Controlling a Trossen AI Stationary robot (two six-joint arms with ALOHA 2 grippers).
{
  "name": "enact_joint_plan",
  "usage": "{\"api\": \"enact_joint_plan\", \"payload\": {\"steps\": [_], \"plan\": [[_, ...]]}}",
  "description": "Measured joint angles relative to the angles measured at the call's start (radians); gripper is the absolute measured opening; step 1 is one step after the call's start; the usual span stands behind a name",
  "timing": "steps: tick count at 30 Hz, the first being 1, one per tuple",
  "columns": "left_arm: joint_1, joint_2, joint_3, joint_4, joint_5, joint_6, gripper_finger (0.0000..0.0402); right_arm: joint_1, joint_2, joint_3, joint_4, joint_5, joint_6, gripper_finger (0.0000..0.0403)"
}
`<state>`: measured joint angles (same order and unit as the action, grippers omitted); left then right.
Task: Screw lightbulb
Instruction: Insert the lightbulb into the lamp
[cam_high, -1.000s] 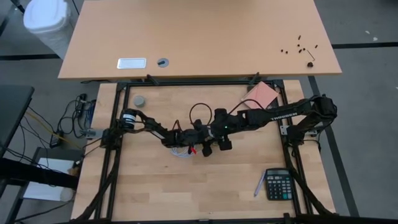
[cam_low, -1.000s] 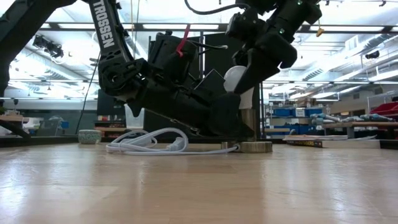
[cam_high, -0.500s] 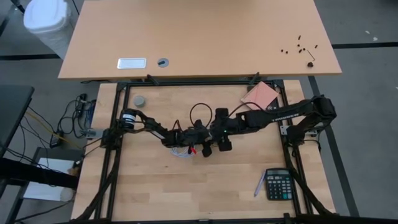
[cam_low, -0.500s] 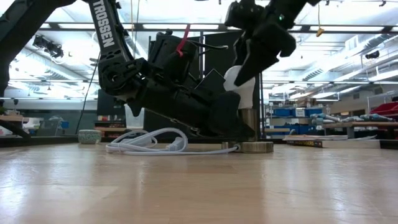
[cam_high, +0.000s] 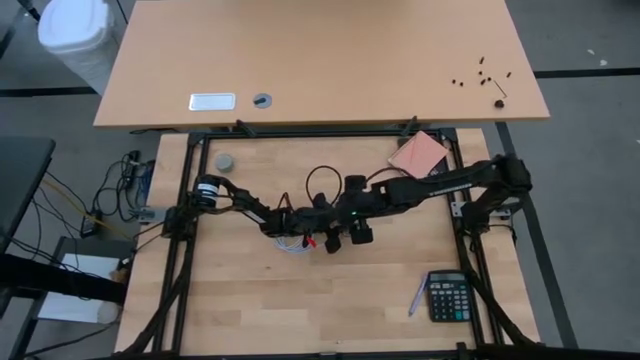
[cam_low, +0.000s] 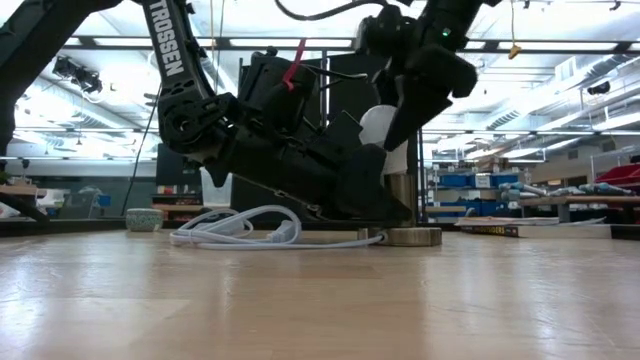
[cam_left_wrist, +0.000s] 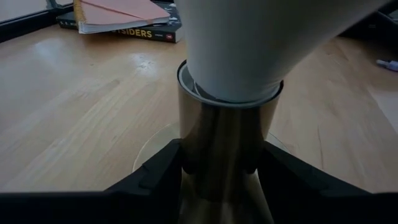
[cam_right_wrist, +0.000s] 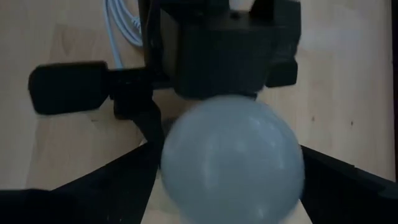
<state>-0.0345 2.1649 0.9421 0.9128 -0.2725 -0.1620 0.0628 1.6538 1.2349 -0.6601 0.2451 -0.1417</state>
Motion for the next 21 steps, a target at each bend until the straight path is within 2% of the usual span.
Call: {"api": "enact_joint_plan", "payload": {"steps": [14, 21], "plan": [[0.000, 0.000, 0.000, -0.015, 0.003, -0.008, 0.0193, 0.000, 0.262, 0.352, -0.361, -0.008, -0.033, 0.0350], [0.000, 0.001, 0.000, -0.016, 0.004, -0.026, 0.0193, 0.001, 0.291, 0.390, -0.408, -0.011, -0.043, 0.0326]]}}
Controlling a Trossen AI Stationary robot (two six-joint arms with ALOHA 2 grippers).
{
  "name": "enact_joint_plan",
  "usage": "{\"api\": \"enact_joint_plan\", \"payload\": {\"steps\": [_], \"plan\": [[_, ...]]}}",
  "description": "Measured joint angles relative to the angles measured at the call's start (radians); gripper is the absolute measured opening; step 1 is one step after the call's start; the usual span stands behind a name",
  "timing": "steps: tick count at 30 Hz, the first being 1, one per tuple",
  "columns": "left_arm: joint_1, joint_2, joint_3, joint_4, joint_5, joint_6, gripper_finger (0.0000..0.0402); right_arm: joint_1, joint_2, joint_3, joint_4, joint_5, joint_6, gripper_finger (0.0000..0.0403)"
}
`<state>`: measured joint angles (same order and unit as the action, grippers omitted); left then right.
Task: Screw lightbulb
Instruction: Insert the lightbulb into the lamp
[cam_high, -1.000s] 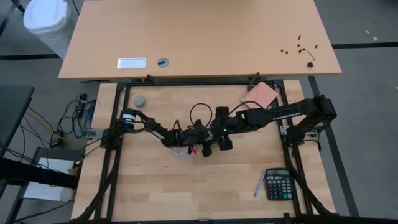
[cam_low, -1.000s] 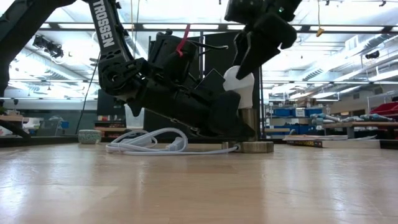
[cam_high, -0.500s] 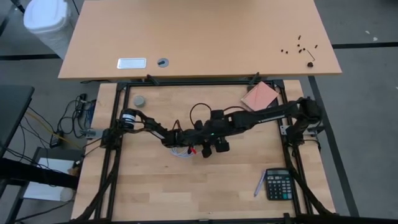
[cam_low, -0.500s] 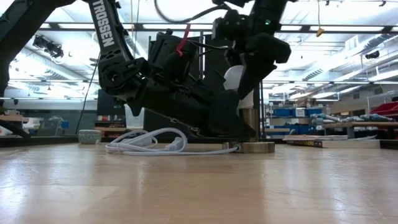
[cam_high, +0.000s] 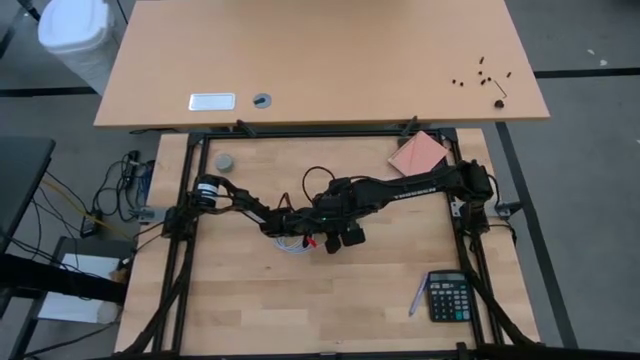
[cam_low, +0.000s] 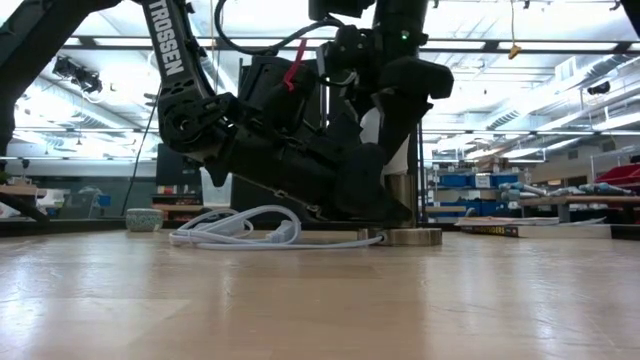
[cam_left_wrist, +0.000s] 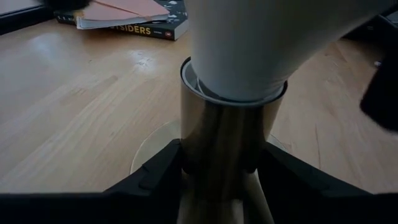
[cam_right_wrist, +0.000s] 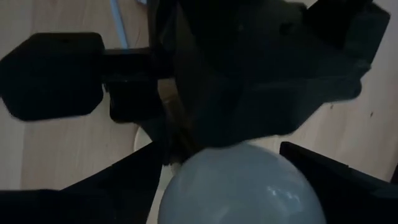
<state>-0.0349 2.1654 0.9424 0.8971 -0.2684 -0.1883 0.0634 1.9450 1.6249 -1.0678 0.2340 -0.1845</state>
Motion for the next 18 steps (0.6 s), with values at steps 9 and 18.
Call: {"api": "enact_joint_plan", "payload": {"steps": [9, 18], "plan": [[0.000, 0.000, 0.000, -0.003, 0.005, 0.000, 0.0193, 0.000, 0.000, 0.000, -0.016, 0.000, 0.008, 0.0272], [-0.009, 0.001, 0.000, -0.002, -0.011, 0.062, 0.0193, -0.014, -0.006, 0.000, -0.057, -0.007, 0.053, 0.0282]]}}
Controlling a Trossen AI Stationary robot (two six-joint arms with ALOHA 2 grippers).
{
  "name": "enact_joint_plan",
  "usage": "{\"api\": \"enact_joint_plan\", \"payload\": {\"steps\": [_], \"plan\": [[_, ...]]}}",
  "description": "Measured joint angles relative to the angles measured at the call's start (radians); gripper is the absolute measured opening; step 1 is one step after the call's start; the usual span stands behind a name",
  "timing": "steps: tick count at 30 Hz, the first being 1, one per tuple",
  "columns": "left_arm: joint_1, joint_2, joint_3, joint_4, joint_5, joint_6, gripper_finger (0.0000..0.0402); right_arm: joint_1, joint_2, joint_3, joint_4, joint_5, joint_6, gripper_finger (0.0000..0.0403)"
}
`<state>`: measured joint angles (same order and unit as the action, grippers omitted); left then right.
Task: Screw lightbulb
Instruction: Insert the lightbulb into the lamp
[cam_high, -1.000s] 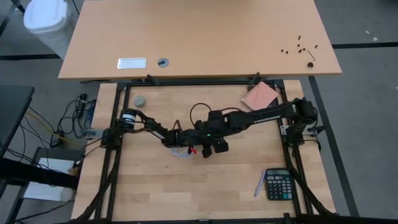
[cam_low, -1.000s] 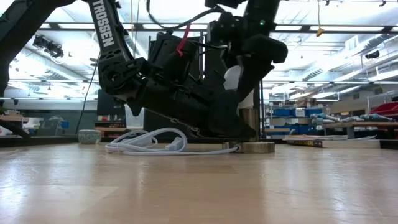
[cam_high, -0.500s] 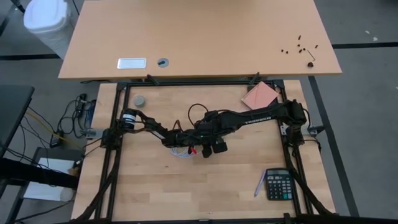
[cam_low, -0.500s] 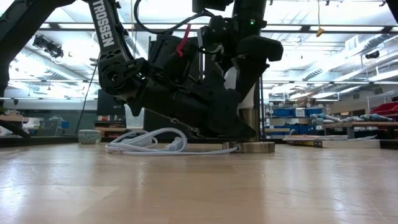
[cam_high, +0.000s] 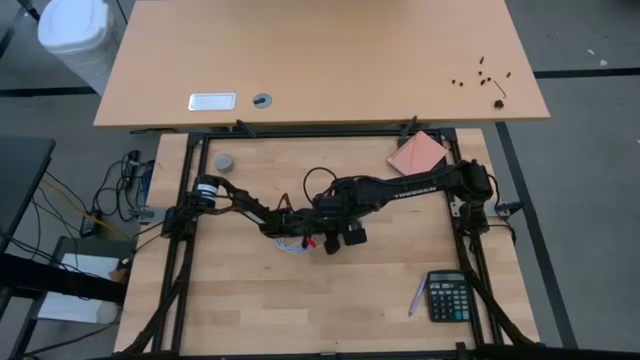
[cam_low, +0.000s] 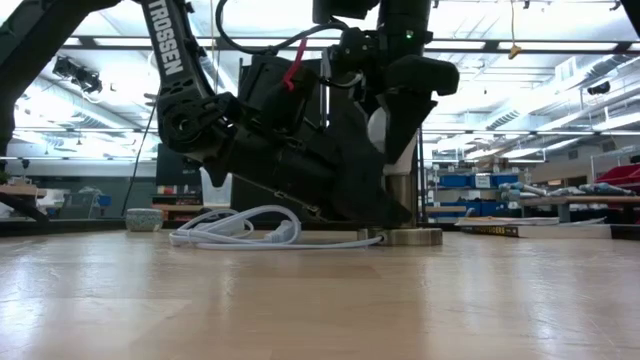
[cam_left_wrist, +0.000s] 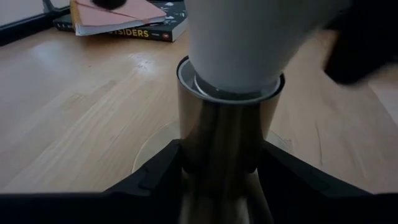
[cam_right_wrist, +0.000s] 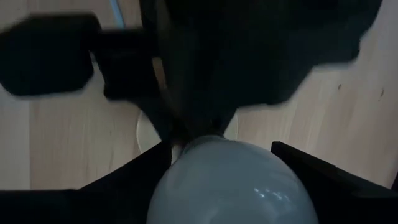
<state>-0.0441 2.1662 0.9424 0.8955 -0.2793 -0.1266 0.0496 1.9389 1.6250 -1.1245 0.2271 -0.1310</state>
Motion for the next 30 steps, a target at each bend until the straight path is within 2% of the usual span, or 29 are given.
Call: {"api": "enact_joint_plan", "payload": {"steps": [8, 16, 30], "plan": [[-0.004, 0.000, 0.000, 0.003, -0.007, 0.023, 0.0193, -0.029, -0.035, -0.002, -0.016, -0.062, 0.005, 0.0270], [-0.013, 0.000, -0.001, 0.007, -0.007, 0.035, 0.0193, -0.044, -0.029, -0.002, -0.009, -0.143, -0.003, 0.0279], [-0.054, 0.002, -0.002, 0.018, -0.110, 0.044, 0.0193, -0.040, -0.031, -0.059, 0.055, -0.158, -0.022, 0.0274]]}}
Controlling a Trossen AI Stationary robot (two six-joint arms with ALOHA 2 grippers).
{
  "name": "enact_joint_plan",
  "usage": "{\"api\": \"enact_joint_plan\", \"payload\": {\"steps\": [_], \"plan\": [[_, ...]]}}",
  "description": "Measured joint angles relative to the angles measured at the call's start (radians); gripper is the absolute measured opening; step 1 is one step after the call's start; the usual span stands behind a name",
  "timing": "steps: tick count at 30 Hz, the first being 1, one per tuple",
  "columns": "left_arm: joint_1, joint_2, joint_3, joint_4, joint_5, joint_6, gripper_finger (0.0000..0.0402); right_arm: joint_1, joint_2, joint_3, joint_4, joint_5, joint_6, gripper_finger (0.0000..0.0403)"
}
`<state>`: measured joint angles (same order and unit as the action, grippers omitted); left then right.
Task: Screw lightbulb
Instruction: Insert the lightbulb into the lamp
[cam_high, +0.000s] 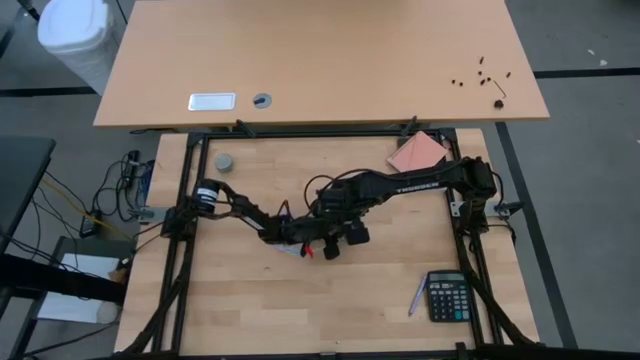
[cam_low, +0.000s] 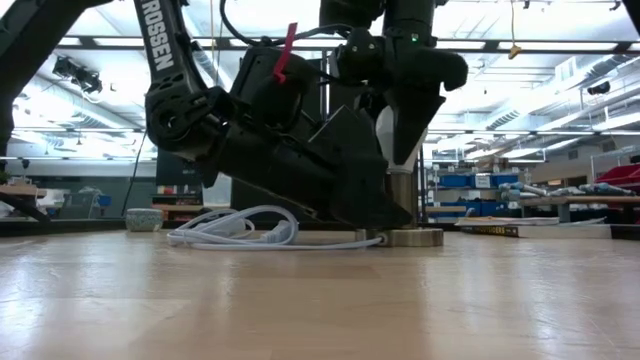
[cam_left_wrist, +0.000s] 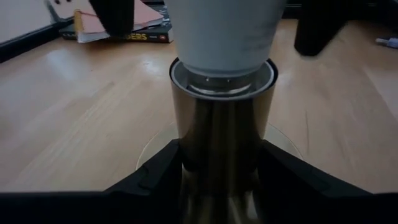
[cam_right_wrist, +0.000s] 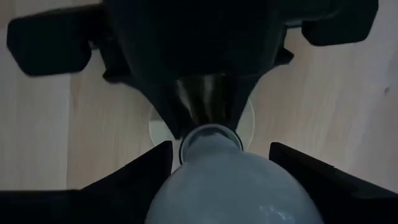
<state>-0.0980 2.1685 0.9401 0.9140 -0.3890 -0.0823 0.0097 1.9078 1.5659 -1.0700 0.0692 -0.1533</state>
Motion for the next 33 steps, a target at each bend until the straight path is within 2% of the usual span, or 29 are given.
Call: {"api": "enact_joint_plan", "payload": {"steps": [5, 10, 18, 26, 33], "plan": [[-0.013, 0.000, 0.000, 0.001, -0.071, -0.006, 0.0193, -0.001, 0.002, -0.001, 0.012, 0.007, 0.030, 0.0266], [-0.015, 0.000, 0.000, -0.001, -0.114, -0.049, 0.0193, -0.008, 0.002, -0.001, 0.029, 0.018, 0.130, 0.0265], [-0.014, 0.000, 0.000, 0.002, -0.138, -0.079, 0.0193, -0.014, 0.002, -0.001, 0.038, 0.070, 0.342, 0.0270], [-0.015, 0.000, 0.000, 0.007, -0.144, -0.087, 0.0193, -0.025, 0.002, -0.001, 0.086, 0.074, 0.506, 0.0269], [-0.016, 0.000, 0.000, 0.006, -0.143, -0.087, 0.0193, -0.040, 0.002, -0.001, 0.083, 0.050, 0.476, 0.0280]]}}
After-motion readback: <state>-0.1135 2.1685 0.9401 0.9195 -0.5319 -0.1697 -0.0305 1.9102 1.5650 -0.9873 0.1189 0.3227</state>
